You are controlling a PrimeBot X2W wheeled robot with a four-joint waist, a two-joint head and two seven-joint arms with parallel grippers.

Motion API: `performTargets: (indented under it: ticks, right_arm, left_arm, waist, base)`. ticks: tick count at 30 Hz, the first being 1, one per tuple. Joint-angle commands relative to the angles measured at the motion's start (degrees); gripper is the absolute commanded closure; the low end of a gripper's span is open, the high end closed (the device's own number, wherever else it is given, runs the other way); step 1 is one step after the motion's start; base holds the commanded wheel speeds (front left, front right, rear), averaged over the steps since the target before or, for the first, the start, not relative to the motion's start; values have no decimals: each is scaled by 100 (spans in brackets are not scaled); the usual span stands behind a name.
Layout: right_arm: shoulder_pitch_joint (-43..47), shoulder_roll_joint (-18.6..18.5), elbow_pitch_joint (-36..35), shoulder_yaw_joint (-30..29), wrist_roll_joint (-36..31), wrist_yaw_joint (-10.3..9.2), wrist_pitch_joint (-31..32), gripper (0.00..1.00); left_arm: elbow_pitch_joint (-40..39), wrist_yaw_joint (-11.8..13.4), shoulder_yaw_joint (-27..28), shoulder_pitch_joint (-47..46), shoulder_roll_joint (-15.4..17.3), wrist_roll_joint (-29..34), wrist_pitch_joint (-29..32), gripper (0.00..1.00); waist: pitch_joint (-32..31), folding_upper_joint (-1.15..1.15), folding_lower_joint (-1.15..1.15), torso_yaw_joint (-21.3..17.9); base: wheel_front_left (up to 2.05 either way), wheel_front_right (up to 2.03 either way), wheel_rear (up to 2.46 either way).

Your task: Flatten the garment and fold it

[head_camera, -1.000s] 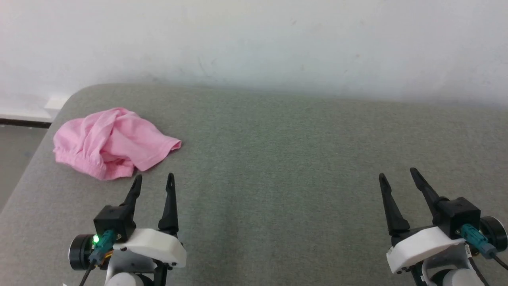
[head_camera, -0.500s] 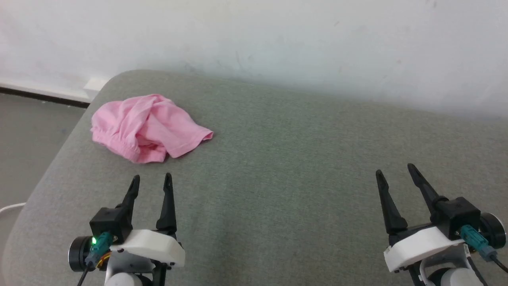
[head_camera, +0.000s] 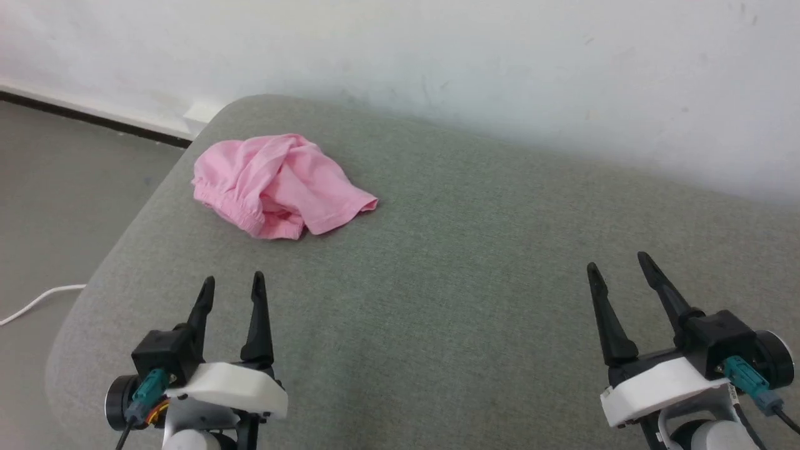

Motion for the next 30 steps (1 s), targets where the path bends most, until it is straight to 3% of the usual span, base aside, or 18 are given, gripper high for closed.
performTargets:
  ticks: [1, 9, 18, 25, 30]
  right_arm:
    - [-56, 11, -50, 10, -14, -4, -45, 0]
    - [-203, 12, -203, 83, -121, -4, 27, 0]
    - [-589, 14, -508, 196, -438, -5, 266, 0]
    - [-850, -30, -677, 229, -526, -5, 347, 0]
    - [-1054, -64, -783, 308, -543, -5, 358, 0]
  left_arm:
    - [9, 12, 31, -139, -8, -62, -69, 0]
    - [-172, -80, 282, -538, -9, 16, -165, 0]
    - [-587, -375, 930, -1923, 48, 236, -272, 0]
    - [281, -590, 902, -3021, 507, 77, -319, 0]
    - [1458, -657, 558, -3999, 1074, -270, 426, 0]
  waist:
    - [56, 0, 0, 85]
    - [396, 0, 0, 168]
    - [1203, 0, 0, -22]
    - [1744, 0, 0, -211]
    - [2166, 0, 0, -383]
  base:
    - [0, 0, 0]
    - [0, 0, 0]
    - [0, 0, 0]
    - [0, 0, 0]
    - [0, 0, 0]
